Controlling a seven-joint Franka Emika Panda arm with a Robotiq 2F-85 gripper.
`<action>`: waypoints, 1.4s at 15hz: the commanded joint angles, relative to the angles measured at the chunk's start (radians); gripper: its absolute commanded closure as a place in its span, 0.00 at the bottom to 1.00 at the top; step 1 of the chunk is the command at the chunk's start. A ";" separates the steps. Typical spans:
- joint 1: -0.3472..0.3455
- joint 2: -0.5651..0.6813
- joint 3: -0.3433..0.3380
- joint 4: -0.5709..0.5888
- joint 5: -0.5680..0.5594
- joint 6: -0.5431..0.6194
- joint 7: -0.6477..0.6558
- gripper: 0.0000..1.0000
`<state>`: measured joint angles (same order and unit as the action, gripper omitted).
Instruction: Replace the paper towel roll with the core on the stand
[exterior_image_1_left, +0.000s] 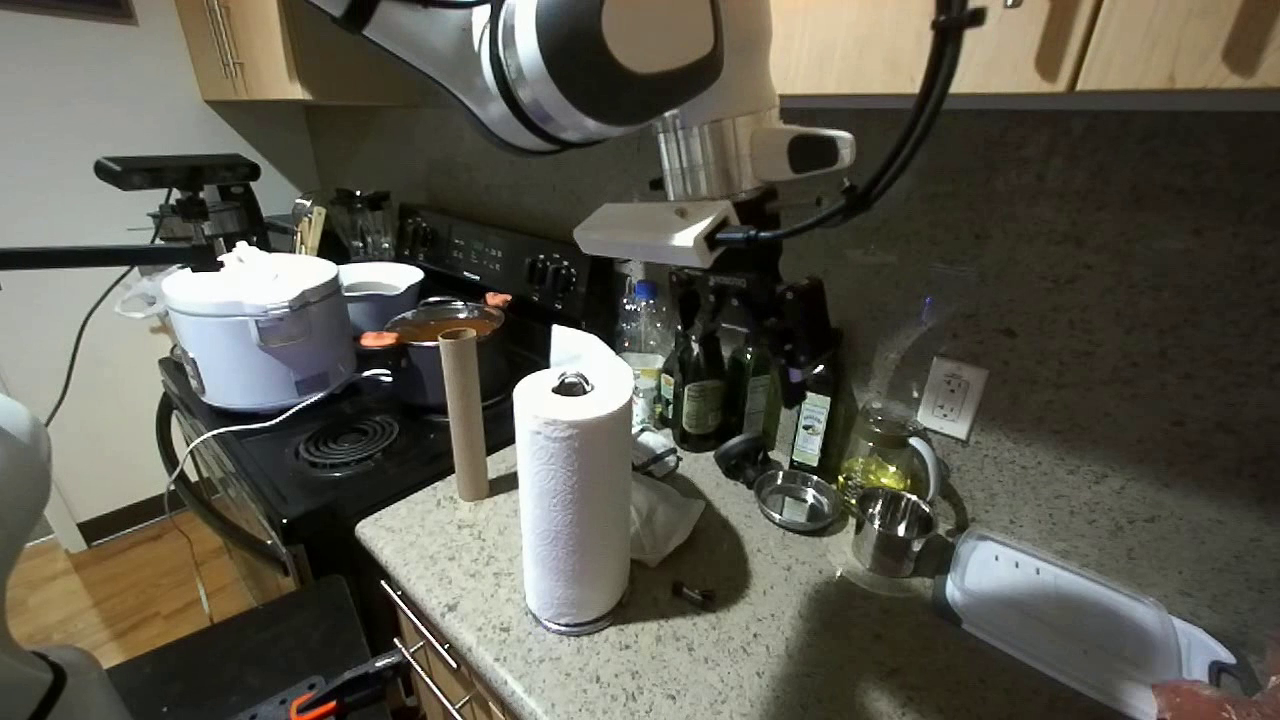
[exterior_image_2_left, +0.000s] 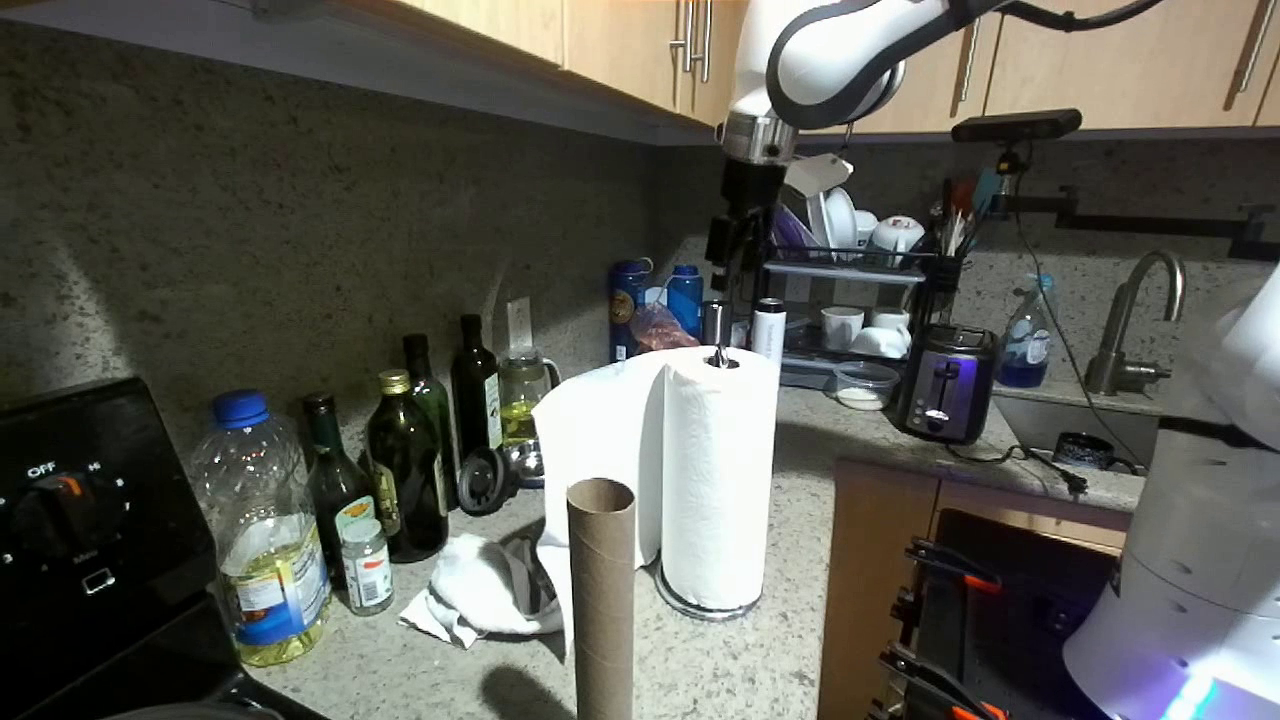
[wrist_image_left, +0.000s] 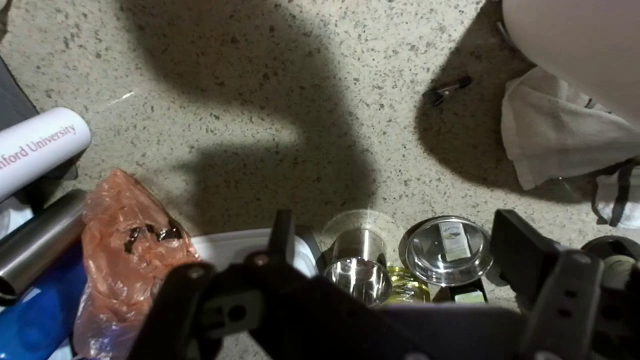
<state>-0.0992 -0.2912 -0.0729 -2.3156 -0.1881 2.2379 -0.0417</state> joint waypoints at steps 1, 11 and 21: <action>0.013 0.030 0.025 0.008 0.035 -0.028 0.093 0.00; 0.019 0.037 0.031 -0.006 0.020 -0.007 0.091 0.00; 0.069 -0.061 0.048 -0.052 0.098 -0.170 0.081 0.00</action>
<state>-0.0375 -0.2983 -0.0302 -2.3271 -0.1239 2.1195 0.0447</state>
